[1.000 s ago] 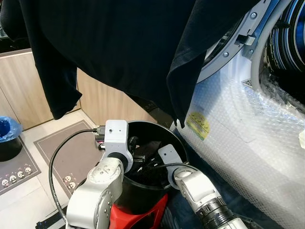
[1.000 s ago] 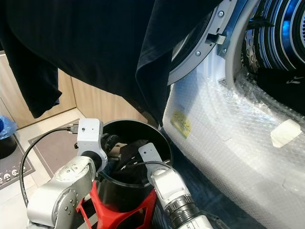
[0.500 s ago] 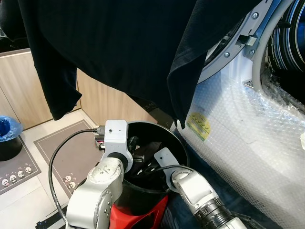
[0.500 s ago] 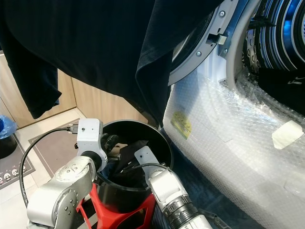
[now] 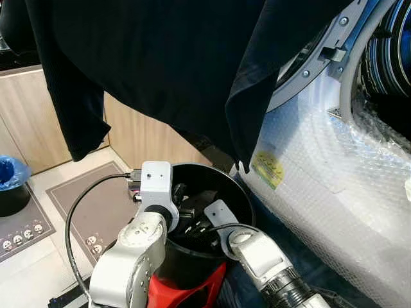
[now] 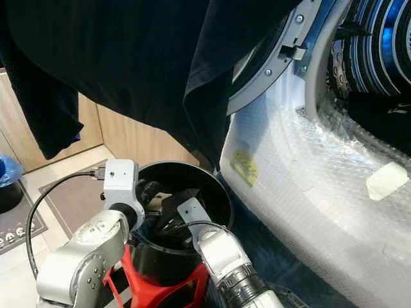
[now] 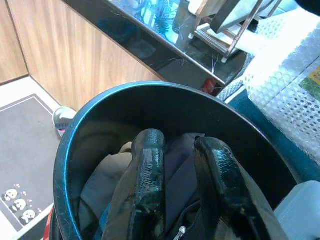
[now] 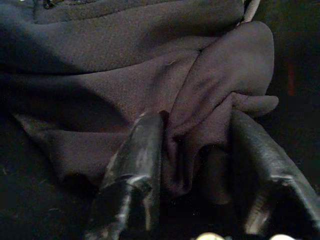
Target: Clothes washing
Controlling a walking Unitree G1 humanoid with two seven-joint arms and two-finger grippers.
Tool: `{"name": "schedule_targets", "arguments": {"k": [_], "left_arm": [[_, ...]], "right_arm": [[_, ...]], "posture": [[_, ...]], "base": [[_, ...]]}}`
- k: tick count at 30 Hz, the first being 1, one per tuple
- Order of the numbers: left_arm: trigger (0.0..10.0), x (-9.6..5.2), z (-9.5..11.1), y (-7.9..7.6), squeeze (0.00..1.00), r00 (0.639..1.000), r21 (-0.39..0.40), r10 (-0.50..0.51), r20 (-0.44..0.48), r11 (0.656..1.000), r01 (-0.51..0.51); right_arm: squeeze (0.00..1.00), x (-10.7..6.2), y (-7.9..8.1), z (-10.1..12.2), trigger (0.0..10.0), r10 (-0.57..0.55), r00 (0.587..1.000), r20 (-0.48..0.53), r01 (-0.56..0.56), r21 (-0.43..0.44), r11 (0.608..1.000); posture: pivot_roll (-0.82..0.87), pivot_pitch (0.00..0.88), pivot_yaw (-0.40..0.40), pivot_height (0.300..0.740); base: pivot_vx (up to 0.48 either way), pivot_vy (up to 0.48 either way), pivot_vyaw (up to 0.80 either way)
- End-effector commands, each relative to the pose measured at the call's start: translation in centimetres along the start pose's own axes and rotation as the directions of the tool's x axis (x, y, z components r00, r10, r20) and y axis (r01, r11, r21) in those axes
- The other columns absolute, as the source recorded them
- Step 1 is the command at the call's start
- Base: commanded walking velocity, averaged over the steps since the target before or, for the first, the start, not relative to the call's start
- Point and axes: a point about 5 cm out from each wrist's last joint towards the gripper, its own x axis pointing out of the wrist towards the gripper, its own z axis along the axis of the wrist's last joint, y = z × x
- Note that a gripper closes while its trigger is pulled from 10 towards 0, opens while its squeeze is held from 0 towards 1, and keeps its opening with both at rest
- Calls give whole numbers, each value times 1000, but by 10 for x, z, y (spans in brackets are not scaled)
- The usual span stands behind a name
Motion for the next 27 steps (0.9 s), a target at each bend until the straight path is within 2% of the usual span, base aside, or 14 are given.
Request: {"name": "schedule_targets", "arguments": {"k": [1, 10, 14, 20, 24, 27], "left_arm": [[10000, -2, -8, -17, 0, 998, -51, -59, -21, 997, 58], [10000, 0, -4, -17, 0, 997, -45, -74, -7, 996, 73], [10000, 2, -6, -17, 0, 997, -40, -75, -11, 996, 74], [10000, 4, 0, -18, 0, 996, -32, -87, 23, 996, 88], [10000, 4, 6, -21, 0, 992, -34, -111, 62, 993, 114], [10000, 1, 10, -27, 0, 983, -43, -149, 106, 987, 154]], "right_arm": [[0, 2, 0, -4, 0, 6, 1000, -18, -6, 10, 1000], [0, -4, 6, 2, 0, 56, 997, 49, -57, 14, 998], [0, -3, 5, 2, 0, 50, 997, 53, -51, 9, 999], [0, -7, 3, 11, 0, 76, 990, 115, -78, 13, 997], [0, -13, 4, 19, 0, 120, 975, 187, -129, 35, 991], [0, -19, 5, 27, 0, 179, 943, 281, -198, 40, 979]], "posture": [[98, 114, -211, 740], [88, 103, -202, 740], [86, 89, -201, 740], [85, 62, -203, 740], [85, 58, -204, 740], [86, 44, -205, 740]], "base": [[0, 0, 0], [0, 0, 0], [0, 0, 0], [0, 0, 0], [0, 0, 0], [0, 0, 0]]}}
